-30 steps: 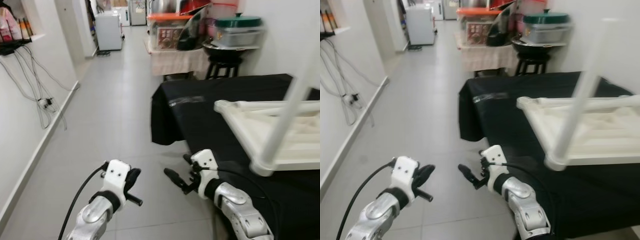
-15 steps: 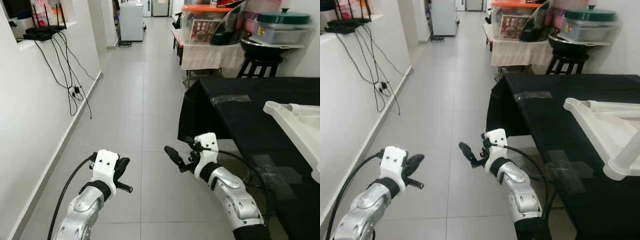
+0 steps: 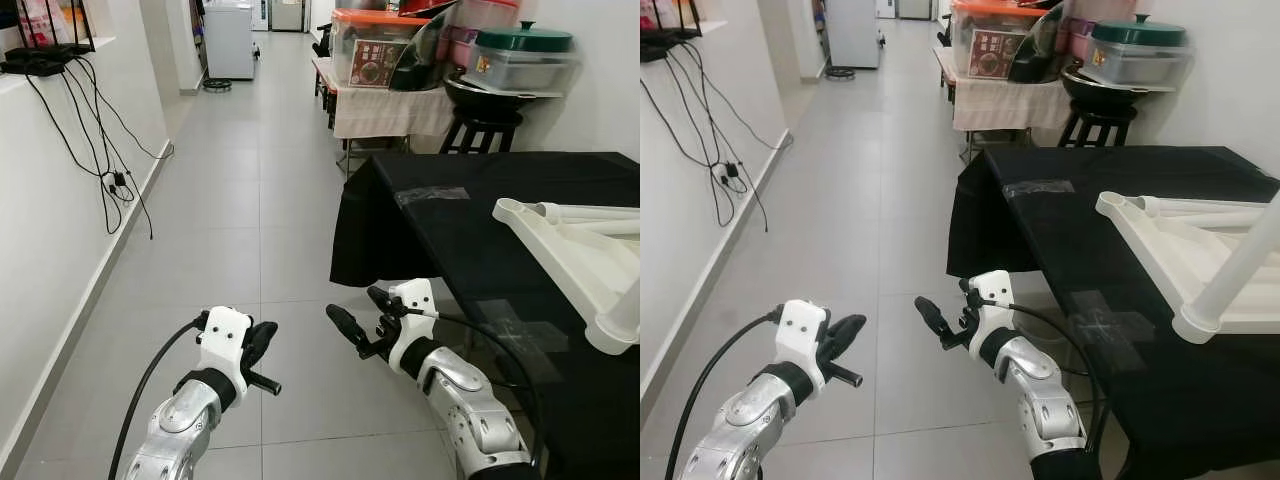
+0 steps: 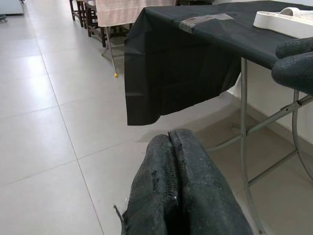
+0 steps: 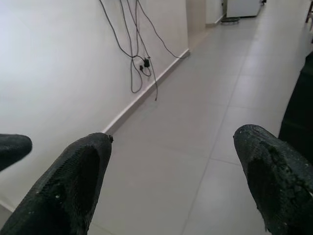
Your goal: Building children table
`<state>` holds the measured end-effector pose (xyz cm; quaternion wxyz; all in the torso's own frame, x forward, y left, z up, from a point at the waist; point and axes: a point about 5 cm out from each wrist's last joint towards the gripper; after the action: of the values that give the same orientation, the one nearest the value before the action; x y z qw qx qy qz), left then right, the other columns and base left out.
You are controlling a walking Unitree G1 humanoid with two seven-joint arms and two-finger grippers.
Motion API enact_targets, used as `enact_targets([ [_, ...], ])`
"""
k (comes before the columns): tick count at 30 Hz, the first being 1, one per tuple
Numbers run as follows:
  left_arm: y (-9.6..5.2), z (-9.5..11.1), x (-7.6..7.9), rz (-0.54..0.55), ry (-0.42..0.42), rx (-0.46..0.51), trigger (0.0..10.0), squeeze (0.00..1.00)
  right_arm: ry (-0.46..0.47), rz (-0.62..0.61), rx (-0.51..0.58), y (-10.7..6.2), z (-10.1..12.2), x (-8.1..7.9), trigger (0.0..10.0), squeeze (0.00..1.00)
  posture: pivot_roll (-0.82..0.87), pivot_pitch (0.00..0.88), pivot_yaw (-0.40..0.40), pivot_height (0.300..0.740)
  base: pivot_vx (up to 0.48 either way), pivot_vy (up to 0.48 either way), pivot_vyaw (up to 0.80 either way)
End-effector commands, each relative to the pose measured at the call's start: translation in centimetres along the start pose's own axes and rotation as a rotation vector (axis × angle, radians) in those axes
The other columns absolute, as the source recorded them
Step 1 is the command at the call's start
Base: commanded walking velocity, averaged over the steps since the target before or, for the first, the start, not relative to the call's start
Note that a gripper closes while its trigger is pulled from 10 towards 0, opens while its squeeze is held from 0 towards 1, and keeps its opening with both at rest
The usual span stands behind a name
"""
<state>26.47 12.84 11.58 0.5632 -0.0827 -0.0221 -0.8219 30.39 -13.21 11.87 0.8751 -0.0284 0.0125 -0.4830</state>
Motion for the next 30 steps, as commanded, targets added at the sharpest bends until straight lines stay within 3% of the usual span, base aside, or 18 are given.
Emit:
enact_targets([
  [1, -0.12, -0.29, 0.15, -0.009, -0.02, -0.008, 10.0, 0.0, 0.038, 0.013, 0.022, -0.29, 0.19, 0.0, 10.0, 0.0, -0.01, 0.0, -0.07, 0.74, 0.244, 0.0, 0.0],
  [9, 0.04, -0.46, 0.3, -0.019, -0.034, -0.005, 10.0, 0.0, 0.156, 0.004, 0.076, -0.54, 0.59, 0.55, 10.0, 0.0, -0.03, 0.0, -0.068, 0.74, 0.241, 0.0, 0.0],
  [22, 0.22, -0.47, 0.05, -0.026, -0.051, -0.006, 10.0, 0.0, 0.129, 0.011, 0.059, -0.11, 0.38, 0.38, 10.0, 0.0, -0.04, 0.0, -0.058, 0.74, 0.248, 0.0, 0.0],
  [30, 0.48, -0.29, -0.15, -0.026, -0.049, -0.002, 10.0, 0.0, 0.159, 0.006, 0.053, 0.06, 0.19, 0.59, 10.0, 0.0, -0.03, 0.0, -0.057, 0.74, 0.247, 0.0, 0.0],
])
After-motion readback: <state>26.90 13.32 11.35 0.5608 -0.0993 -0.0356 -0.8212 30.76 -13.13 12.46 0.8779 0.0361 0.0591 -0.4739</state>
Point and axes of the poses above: a point about 5 cm out from each wrist's last joint towards the gripper, its own y axis pointing out of the wrist towards the gripper, its own z axis along the axis of the wrist's last joint, x = y × z, and after that the axes turned 8 degrees about -y, right-handed
